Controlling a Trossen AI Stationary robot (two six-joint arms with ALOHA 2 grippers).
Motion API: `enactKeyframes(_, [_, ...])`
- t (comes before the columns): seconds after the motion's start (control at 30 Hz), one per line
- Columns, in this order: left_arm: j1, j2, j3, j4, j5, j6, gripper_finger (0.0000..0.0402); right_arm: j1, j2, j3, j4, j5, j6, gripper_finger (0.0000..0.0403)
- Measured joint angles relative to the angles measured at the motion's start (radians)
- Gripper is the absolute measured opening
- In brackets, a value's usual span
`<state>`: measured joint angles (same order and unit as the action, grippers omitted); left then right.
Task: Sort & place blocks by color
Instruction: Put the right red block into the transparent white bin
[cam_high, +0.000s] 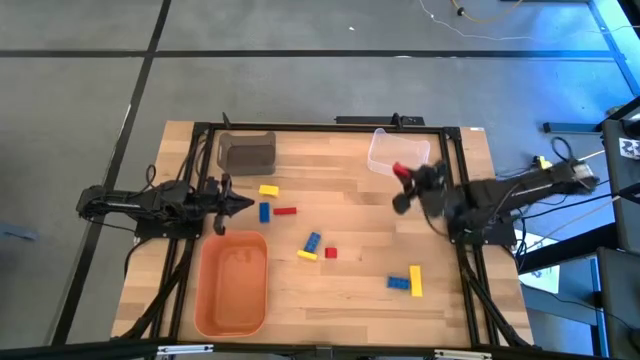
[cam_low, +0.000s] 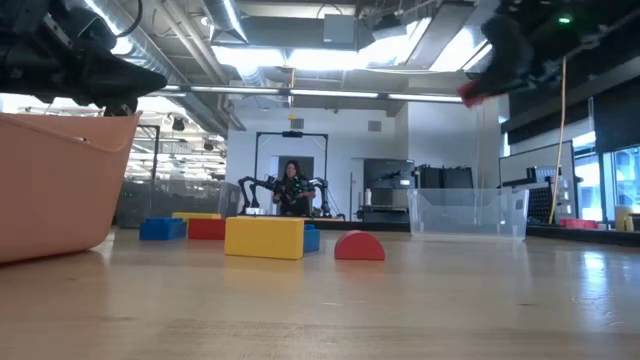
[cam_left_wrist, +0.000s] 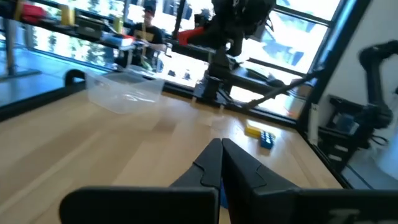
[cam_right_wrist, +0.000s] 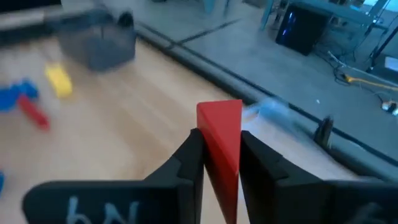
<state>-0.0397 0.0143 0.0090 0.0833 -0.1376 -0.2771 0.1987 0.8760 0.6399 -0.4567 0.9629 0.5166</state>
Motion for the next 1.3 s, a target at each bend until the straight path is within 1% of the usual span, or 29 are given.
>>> enactKeyframes(0.07, [0.000,0.000,0.000,0.007,-0.037,0.000,0.0000,-0.128,-0.016,0.033,0.037,-0.103,-0.108,0.0069])
enactKeyframes(0.13, [0.000,0.000,0.000,0.005,-0.069,0.000,0.0000,-0.263,-0.009,0.088,0.040,-0.208,-0.151,0.0069])
enactKeyframes(0.23, [0.000,0.000,0.000,0.005,-0.088,0.001,0.0000,-0.463,0.043,0.176,-0.007,-0.389,-0.165,0.0069])
enactKeyframes(0.33, [0.000,0.000,0.000,0.006,-0.088,0.001,0.0000,-0.635,0.137,0.275,-0.107,-0.573,-0.165,0.0069])
enactKeyframes(0.43, [0.000,0.000,0.000,0.006,-0.088,0.003,0.0000,-0.768,0.260,0.367,-0.233,-0.687,-0.159,0.0069])
enactKeyframes(0.5, [0.000,0.000,0.000,0.006,-0.088,0.023,0.0000,-0.834,0.343,0.409,-0.287,-0.760,-0.160,0.0069])
enactKeyframes(0.63, [0.000,0.000,0.000,0.006,-0.088,0.074,0.0000,-0.923,0.497,0.437,-0.295,-0.893,-0.181,0.0069])
enactKeyframes(0.7, [0.000,0.000,0.000,0.006,-0.088,0.077,0.0000,-0.945,0.567,0.437,-0.288,-0.919,-0.182,0.0069])
enactKeyframes(0.87, [0.000,0.000,0.000,0.006,-0.087,0.078,0.0000,-0.962,0.725,0.437,-0.277,-0.920,-0.184,0.0075])
enactKeyframes(0.97, [0.000,0.000,0.000,0.006,-0.087,0.078,0.0000,-0.962,0.792,0.437,-0.253,-0.923,-0.184,0.0075])
enactKeyframes(1.13, [0.000,0.000,0.000,0.006,-0.087,0.078,0.0000,-0.962,0.857,0.437,-0.241,-0.924,-0.162,0.0077])
enactKeyframes(1.3, [0.000,0.000,0.000,0.006,-0.086,0.077,0.0000,-0.962,0.887,0.437,-0.239,-0.923,-0.157,0.0096])
